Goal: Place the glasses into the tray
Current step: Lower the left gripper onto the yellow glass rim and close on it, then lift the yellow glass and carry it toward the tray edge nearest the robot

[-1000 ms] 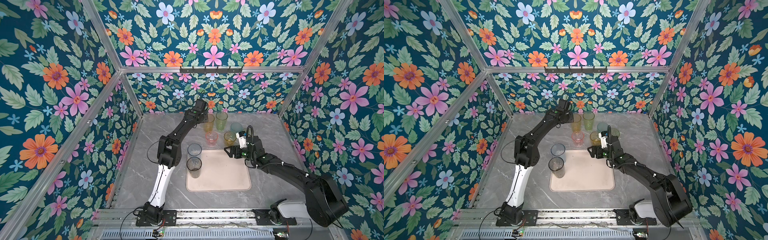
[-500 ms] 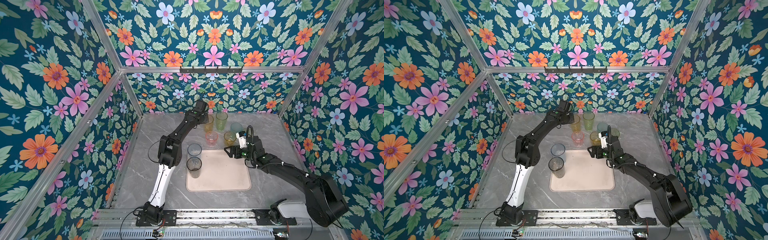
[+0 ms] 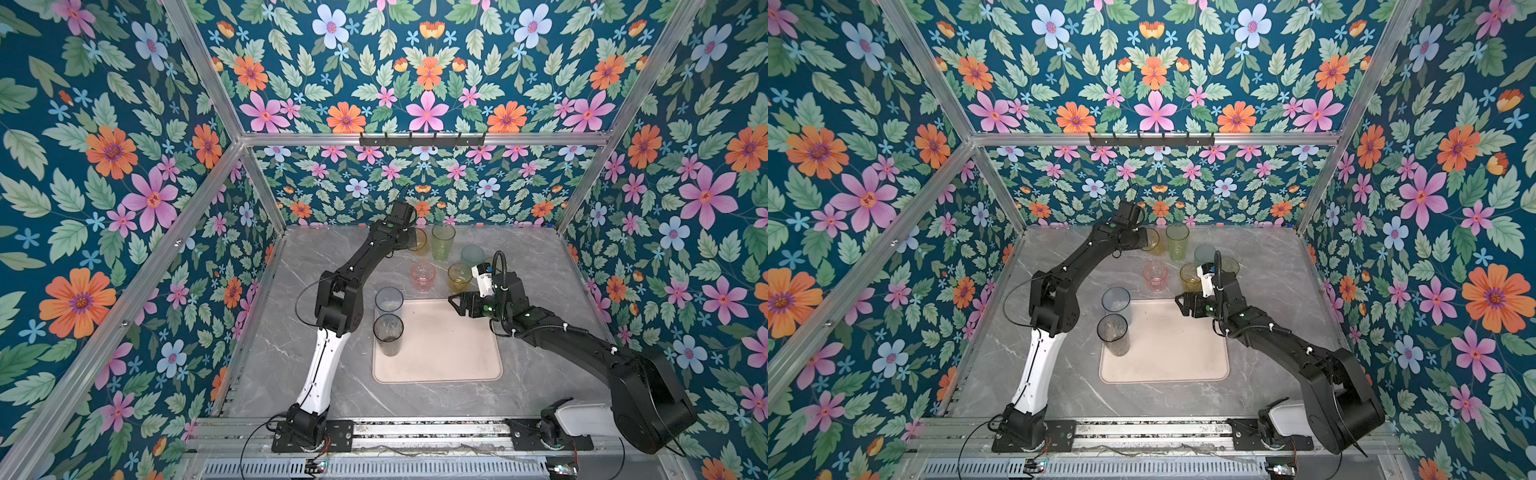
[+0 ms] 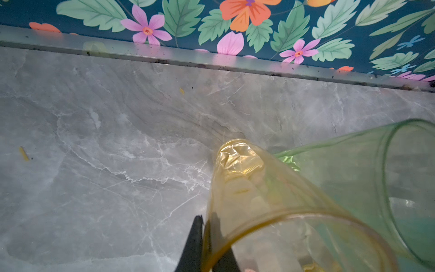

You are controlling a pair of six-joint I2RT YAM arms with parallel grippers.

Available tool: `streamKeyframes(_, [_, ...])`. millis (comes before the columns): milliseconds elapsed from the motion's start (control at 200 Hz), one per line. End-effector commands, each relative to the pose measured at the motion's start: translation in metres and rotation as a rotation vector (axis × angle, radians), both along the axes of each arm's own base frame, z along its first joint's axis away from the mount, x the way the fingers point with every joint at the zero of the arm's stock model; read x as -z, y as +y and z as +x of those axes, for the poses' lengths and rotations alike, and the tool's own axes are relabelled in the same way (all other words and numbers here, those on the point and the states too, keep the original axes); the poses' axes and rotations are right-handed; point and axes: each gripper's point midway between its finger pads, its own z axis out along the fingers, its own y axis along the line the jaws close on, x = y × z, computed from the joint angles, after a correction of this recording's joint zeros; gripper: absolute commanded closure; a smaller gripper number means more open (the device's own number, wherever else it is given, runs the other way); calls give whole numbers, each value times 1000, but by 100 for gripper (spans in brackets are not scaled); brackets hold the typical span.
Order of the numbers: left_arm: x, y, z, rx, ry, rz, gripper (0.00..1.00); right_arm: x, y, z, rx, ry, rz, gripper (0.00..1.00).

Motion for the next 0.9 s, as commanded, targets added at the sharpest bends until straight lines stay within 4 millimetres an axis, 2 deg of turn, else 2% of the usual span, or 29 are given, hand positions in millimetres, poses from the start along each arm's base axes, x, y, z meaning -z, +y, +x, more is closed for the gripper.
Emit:
streamKeyframes(0, [-17,3,3,-4,-39,-1,96,-7,2,4,-4,-23,6,11])
streamKeyframes(265, [-36,17,-10,17,-32,22,100,-5,2,4,-4,-18,4,11])
streamKeyframes(385, [-53,29,-22,19,-40,35,100,-6,2,4,-4,-20,3,11])
streamKeyframes(760, [-110,78,-74,-12,-48,136,100,-6,2,4,-1,-27,5,11])
streamKeyframes(895, [-123,101,-96,-46,-20,183,100,-7,0,4,3,-33,2,11])
